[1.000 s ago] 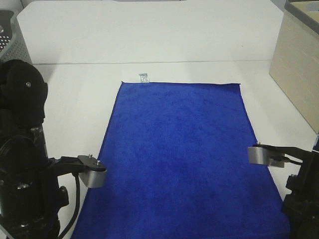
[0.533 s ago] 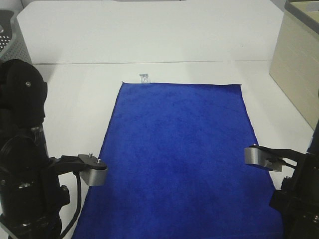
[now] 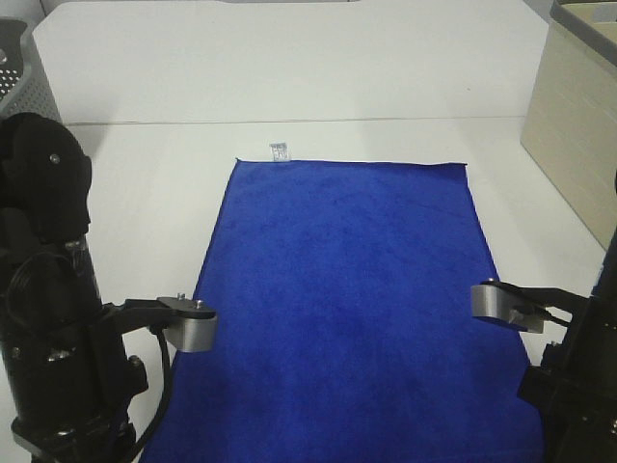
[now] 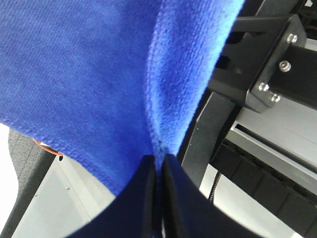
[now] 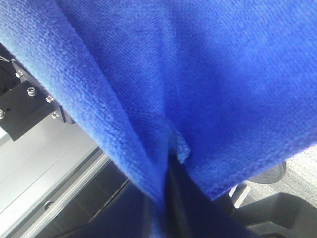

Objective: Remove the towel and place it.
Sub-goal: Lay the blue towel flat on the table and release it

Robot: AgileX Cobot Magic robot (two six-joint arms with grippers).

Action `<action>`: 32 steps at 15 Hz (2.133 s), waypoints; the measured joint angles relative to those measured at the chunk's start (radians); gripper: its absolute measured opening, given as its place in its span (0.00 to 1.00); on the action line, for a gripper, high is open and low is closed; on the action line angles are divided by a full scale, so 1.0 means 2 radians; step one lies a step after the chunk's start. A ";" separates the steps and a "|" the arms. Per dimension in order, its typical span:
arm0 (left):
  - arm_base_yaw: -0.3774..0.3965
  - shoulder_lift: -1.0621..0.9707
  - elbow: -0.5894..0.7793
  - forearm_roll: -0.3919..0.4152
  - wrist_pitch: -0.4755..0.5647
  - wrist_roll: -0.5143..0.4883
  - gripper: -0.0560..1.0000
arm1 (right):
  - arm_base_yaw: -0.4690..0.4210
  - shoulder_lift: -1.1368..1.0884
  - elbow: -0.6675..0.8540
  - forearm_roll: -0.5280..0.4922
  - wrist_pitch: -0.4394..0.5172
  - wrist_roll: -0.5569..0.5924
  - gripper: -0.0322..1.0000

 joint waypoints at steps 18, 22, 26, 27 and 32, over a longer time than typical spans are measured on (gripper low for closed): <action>0.000 -0.011 -0.036 0.025 -0.036 -0.119 0.54 | 0.000 -0.043 -0.070 -0.043 0.001 0.141 0.71; 0.021 -0.015 -0.104 0.086 -0.020 -0.207 0.54 | 0.000 -0.083 -0.178 -0.071 0.003 0.228 0.71; 0.105 -0.011 -0.226 0.118 -0.019 -0.240 0.54 | 0.000 -0.048 -0.320 -0.134 -0.011 0.279 0.71; 0.128 -0.001 -0.264 0.118 -0.017 -0.247 0.54 | 0.000 -0.026 -0.368 -0.146 -0.009 0.283 0.71; 0.205 0.096 -0.449 0.118 0.010 -0.261 0.54 | -0.031 0.128 -0.574 -0.145 0.003 0.281 0.71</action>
